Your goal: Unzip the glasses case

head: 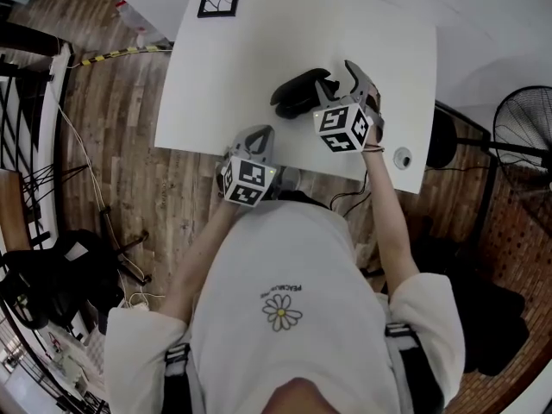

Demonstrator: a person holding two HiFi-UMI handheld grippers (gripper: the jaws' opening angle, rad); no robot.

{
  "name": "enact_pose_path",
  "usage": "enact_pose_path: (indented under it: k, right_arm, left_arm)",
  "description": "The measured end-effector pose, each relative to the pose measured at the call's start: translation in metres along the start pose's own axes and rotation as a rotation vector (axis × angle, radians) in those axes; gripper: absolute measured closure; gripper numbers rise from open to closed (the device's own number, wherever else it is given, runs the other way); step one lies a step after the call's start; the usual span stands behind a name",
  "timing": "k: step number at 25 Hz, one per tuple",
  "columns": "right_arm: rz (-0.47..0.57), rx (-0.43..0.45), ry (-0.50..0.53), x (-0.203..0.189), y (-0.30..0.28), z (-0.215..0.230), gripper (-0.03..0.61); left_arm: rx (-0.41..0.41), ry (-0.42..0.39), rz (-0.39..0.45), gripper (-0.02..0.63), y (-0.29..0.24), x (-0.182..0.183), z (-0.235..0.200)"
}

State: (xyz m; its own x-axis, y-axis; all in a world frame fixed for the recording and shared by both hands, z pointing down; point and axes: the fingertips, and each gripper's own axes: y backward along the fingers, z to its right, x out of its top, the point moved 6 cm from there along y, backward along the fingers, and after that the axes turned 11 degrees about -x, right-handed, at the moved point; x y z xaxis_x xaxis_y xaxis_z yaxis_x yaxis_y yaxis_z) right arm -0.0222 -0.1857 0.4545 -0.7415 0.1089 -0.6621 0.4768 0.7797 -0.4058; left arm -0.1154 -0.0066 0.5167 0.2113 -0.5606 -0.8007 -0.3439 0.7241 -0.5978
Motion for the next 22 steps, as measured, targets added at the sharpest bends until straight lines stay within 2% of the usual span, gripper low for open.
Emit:
enact_pose_path:
  k: [3, 11, 14, 18, 21, 22]
  right_arm:
    - [-0.011, -0.008, -0.093, 0.002, -0.002, 0.002, 0.29]
    - [0.038, -0.064, -0.204, 0.016, 0.021, 0.01, 0.29]
    - [0.065, -0.1, -0.296, 0.022, 0.038, 0.023, 0.29]
    - [0.105, -0.134, -0.489, 0.028, 0.07, 0.042, 0.29]
    - [0.151, -0.191, -0.552, 0.035, 0.098, 0.054, 0.293]
    - [0.17, -0.216, -0.562, 0.038, 0.106, 0.056, 0.313]
  left_arm:
    - [0.003, 0.011, 0.003, 0.6, 0.001, 0.001, -0.001]
    - [0.024, 0.038, 0.095, 0.6, 0.008, 0.026, -0.012]
    - [0.037, 0.021, 0.168, 0.6, 0.013, 0.049, -0.017]
    - [0.073, 0.017, 0.303, 0.6, 0.028, 0.087, -0.023]
    - [0.103, 0.015, 0.397, 0.6, 0.045, 0.115, -0.024]
    - [0.112, 0.012, 0.427, 0.6, 0.051, 0.123, -0.024]
